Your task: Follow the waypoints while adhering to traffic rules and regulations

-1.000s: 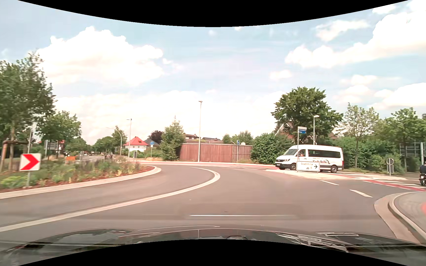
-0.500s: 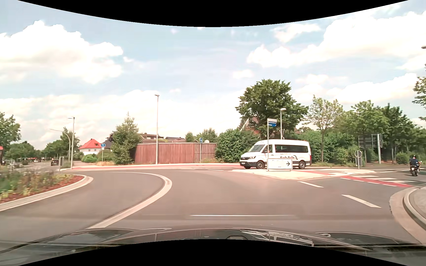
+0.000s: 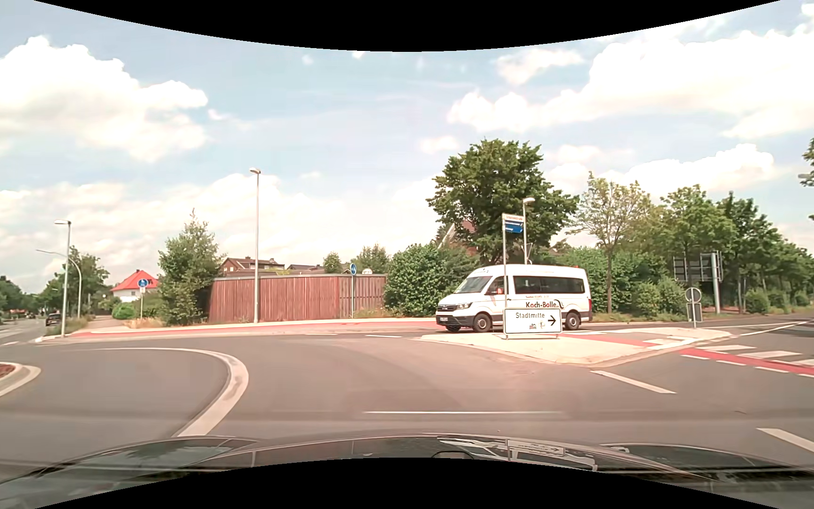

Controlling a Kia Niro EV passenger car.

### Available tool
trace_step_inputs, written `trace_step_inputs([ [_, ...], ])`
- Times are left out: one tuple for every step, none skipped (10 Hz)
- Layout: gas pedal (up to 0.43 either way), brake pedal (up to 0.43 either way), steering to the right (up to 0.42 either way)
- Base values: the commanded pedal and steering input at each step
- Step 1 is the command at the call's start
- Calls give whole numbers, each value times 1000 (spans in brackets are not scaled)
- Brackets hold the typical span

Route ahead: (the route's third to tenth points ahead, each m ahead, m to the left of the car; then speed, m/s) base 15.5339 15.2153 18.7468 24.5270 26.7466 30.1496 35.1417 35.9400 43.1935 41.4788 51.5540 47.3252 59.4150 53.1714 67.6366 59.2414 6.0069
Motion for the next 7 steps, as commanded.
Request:
trace_step_inputs([
  [110, 0, -89],
  [110, 0, -133],
  [118, 0, -160],
  [118, 0, -175],
  [118, 0, -198],
  [118, 0, -223],
  [118, 0, -246],
])
